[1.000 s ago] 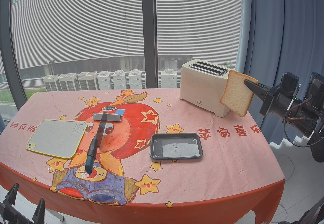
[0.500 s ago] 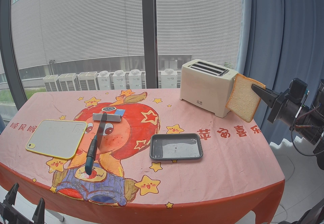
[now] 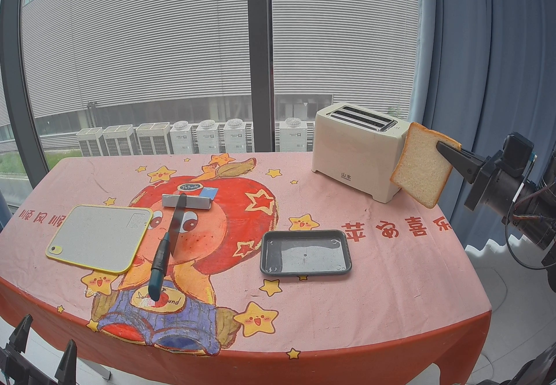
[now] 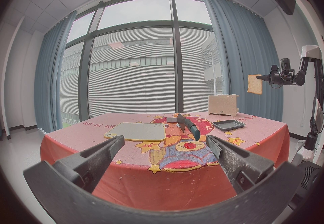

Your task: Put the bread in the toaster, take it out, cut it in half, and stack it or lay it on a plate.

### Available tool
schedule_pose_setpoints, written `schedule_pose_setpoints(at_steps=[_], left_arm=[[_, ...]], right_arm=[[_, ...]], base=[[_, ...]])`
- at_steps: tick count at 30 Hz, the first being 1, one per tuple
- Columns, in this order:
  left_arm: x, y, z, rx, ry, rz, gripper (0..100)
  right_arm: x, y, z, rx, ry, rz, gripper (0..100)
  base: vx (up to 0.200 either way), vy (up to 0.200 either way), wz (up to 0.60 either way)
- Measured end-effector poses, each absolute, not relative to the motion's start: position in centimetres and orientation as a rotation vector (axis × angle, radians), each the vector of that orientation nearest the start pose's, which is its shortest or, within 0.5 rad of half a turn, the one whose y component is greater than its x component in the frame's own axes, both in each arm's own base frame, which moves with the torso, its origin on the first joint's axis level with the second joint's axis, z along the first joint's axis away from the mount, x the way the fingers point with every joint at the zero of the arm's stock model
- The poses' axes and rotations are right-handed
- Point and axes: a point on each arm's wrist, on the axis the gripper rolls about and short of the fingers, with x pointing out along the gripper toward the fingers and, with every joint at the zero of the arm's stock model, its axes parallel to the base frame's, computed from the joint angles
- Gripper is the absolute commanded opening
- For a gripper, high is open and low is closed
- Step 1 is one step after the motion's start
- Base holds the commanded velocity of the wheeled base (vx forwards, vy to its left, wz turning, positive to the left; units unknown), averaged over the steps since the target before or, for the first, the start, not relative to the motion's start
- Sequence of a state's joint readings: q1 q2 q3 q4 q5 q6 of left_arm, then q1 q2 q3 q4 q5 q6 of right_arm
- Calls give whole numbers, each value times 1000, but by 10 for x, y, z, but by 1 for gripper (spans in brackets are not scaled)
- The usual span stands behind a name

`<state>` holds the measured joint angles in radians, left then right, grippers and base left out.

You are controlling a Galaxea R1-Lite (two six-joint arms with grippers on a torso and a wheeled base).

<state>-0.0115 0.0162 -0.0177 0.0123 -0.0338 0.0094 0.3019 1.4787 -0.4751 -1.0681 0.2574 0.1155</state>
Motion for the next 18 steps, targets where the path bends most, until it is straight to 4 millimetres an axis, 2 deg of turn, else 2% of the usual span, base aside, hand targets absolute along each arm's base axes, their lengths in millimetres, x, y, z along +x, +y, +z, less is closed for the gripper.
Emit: schedule_pose_setpoints(at_steps=[18], left_arm=[[-23, 0, 80, 9, 10, -46, 100]], right_arm=[[218, 76, 199, 113, -34, 569, 0]], base=[[0, 200, 0]])
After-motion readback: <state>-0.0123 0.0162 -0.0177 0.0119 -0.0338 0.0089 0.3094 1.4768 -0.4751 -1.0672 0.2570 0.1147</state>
